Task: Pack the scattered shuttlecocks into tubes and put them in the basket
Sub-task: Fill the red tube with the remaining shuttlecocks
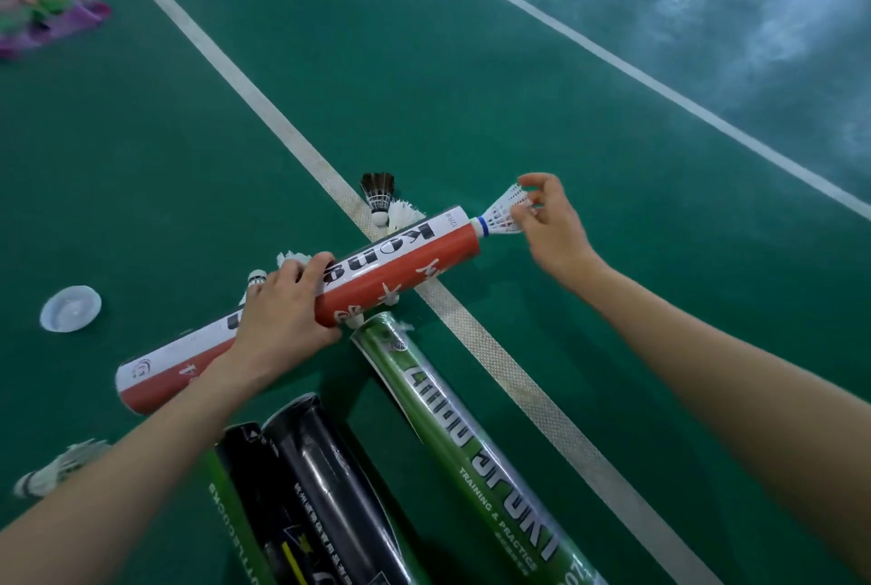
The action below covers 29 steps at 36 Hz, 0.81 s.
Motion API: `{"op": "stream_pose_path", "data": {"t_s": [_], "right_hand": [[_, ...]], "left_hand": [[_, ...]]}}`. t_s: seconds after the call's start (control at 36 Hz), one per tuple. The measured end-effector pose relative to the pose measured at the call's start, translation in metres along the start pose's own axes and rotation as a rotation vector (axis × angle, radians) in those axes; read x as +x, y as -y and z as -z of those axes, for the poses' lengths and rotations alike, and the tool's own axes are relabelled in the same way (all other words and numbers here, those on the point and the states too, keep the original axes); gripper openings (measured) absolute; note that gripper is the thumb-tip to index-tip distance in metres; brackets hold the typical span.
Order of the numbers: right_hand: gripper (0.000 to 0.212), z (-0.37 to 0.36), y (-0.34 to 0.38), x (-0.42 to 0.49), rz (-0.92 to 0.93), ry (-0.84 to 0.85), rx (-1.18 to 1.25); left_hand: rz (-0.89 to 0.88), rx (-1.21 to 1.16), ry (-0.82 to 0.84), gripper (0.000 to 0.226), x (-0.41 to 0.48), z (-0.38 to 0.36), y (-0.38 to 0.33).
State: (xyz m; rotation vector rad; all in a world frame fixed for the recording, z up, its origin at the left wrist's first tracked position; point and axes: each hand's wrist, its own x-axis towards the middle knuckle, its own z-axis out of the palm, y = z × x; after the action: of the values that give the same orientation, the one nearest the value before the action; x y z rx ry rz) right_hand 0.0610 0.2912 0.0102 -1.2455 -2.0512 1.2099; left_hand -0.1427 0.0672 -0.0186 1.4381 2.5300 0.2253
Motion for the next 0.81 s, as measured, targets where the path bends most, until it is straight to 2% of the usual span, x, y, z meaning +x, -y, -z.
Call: {"op": "stream_pose_path", "data": {"t_s": [0.11,0.25,0.39,0.44,0.53,0.61,0.69,0.81], "right_hand": [[0.033,-0.024,0.015,-0.001,0.015,0.141,0.084],[0.049,-0.047,0.033,-0.004,-0.012,0.16,0.213],[0.055,-0.064,0.043,0.008,-0.066,0.301,0.329],[0.053,-0.072,0.047,0.018,-0.085,0.281,0.356],[0.045,-0.091,0.041,0.04,-0.121,0.149,0.387],[0.024,-0.107,0.023,0.061,-0.125,0.061,0.213],[0.04,-0.121,0.005,0.075,-0.093,0.186,-0.082],[0.058,-0.141,-0.003,0.087,-0.02,0.307,-0.281]], "left_hand": [[-0.01,-0.013,-0.019,0.082,0.003,0.001,0.002],[0.008,-0.024,-0.045,0.083,0.009,0.002,0.008],[0.032,0.021,-0.092,0.084,0.02,0.009,0.019],[0.059,0.033,-0.08,0.084,0.026,0.012,0.024],[0.123,0.055,-0.045,0.085,0.037,0.012,0.034],[0.215,0.078,0.006,0.092,0.044,0.009,0.048],[0.264,0.074,0.028,0.1,0.047,0.006,0.06],[0.274,0.043,0.033,0.102,0.047,0.003,0.065]]}}
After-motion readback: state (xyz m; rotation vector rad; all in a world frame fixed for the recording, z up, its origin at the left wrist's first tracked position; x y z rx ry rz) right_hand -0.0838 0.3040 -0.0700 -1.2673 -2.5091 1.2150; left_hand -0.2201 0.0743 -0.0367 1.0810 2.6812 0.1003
